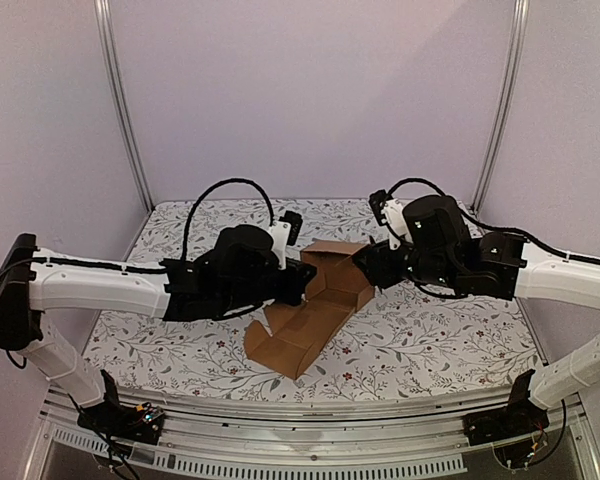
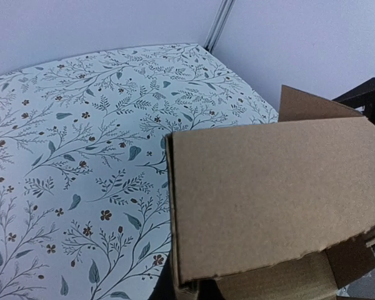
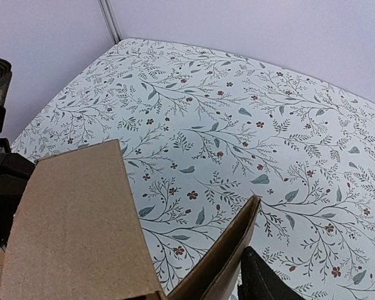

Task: Fold the paper box

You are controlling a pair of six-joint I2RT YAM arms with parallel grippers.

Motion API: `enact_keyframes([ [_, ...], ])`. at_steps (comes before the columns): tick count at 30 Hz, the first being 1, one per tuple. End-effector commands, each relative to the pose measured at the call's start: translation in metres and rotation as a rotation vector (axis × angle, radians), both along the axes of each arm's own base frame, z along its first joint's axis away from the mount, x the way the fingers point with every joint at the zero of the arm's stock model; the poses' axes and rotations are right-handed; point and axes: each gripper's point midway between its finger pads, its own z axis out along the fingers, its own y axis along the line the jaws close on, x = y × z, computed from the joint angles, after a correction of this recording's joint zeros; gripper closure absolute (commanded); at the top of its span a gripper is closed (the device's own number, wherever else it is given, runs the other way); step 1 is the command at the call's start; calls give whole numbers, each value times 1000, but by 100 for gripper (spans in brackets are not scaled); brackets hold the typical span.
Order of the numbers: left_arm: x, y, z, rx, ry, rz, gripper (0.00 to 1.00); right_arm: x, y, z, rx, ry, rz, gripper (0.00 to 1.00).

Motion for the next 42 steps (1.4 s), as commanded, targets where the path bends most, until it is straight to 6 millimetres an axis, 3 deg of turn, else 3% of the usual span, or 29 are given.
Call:
enact_keyframes([
  [1, -12, -17, 15, -38, -20, -47, 100, -6, 14, 7, 62, -16, 37, 49],
  [12, 1, 4, 5, 46, -55, 57, 100, -12, -6, 9, 34, -34, 16, 48],
  [21, 12, 19, 5, 84, -93, 106, 100, -33, -14, 13, 26, -25, 108, 39],
  [37, 17, 34, -1, 39, -87, 45, 100, -82, -42, 36, 53, 6, 343, 32],
  [42, 16, 39, -1, 3, -77, -14, 100, -82, -52, 38, 75, 27, 361, 33],
])
